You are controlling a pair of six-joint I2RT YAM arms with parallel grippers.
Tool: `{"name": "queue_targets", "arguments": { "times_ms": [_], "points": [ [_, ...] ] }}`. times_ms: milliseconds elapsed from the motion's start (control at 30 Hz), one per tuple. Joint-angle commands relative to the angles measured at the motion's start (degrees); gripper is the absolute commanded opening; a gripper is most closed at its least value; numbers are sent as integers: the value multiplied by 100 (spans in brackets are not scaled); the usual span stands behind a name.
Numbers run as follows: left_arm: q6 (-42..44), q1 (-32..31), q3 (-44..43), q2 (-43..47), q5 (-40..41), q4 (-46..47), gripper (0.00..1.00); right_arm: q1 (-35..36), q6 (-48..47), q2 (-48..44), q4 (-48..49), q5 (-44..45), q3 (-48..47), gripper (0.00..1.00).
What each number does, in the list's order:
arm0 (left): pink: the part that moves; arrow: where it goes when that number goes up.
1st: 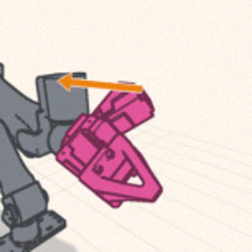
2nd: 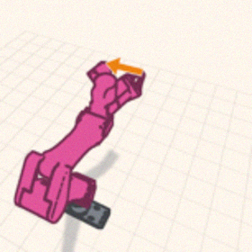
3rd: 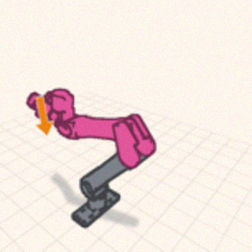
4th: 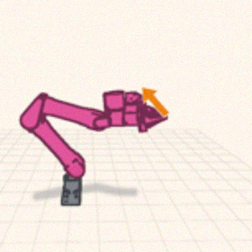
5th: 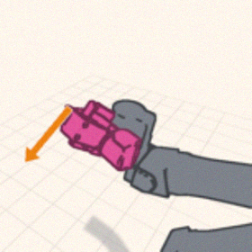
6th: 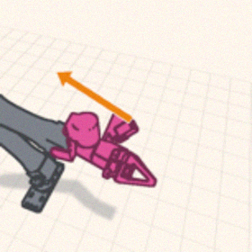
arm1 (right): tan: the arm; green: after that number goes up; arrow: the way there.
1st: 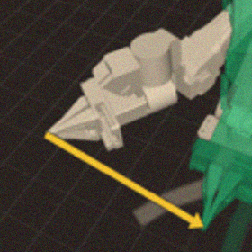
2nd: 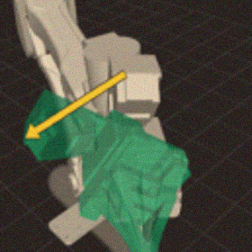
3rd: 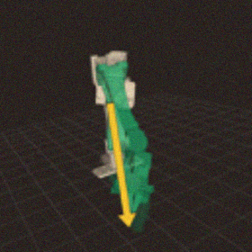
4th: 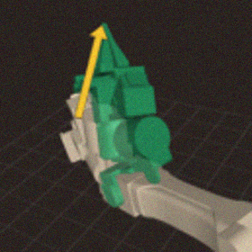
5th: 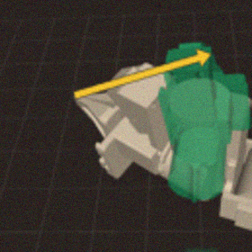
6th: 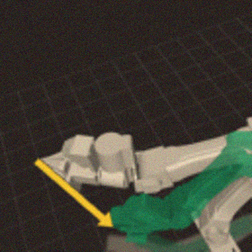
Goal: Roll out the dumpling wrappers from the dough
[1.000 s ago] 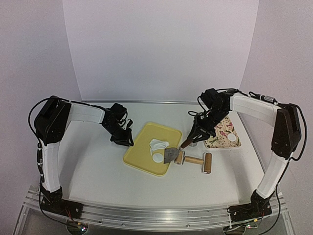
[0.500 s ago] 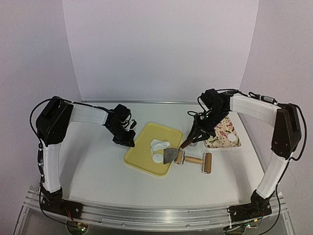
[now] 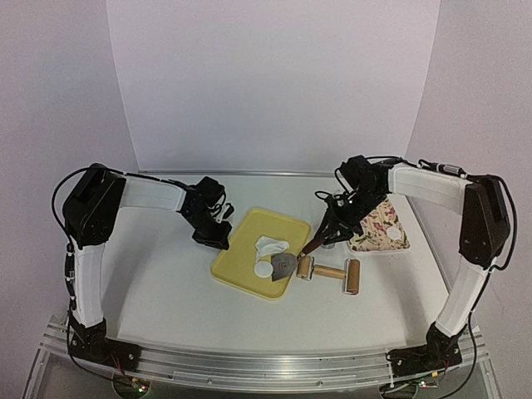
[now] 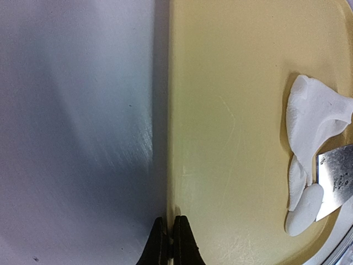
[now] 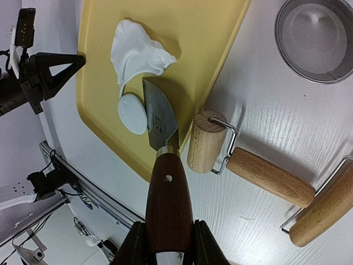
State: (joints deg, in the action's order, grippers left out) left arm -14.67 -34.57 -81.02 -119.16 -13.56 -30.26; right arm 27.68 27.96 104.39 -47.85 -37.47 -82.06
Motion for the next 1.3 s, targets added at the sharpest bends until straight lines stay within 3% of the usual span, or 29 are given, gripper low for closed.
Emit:
{"name": "queue_targets", "arguments": {
  "times_ms": [0, 633, 1267],
  "points": [
    [78, -24, -80, -221, 284, -236, 0, -37, -351, 259, 277, 127, 268, 0],
    [-36, -24, -111, -198, 296, -279, 0, -49, -213, 546, 2098, -997, 1024, 0],
    [-71, -23, -221, -337, 354, -259, 0, -38, -327, 641, 2685, -2274, 518, 0]
  ]
}}
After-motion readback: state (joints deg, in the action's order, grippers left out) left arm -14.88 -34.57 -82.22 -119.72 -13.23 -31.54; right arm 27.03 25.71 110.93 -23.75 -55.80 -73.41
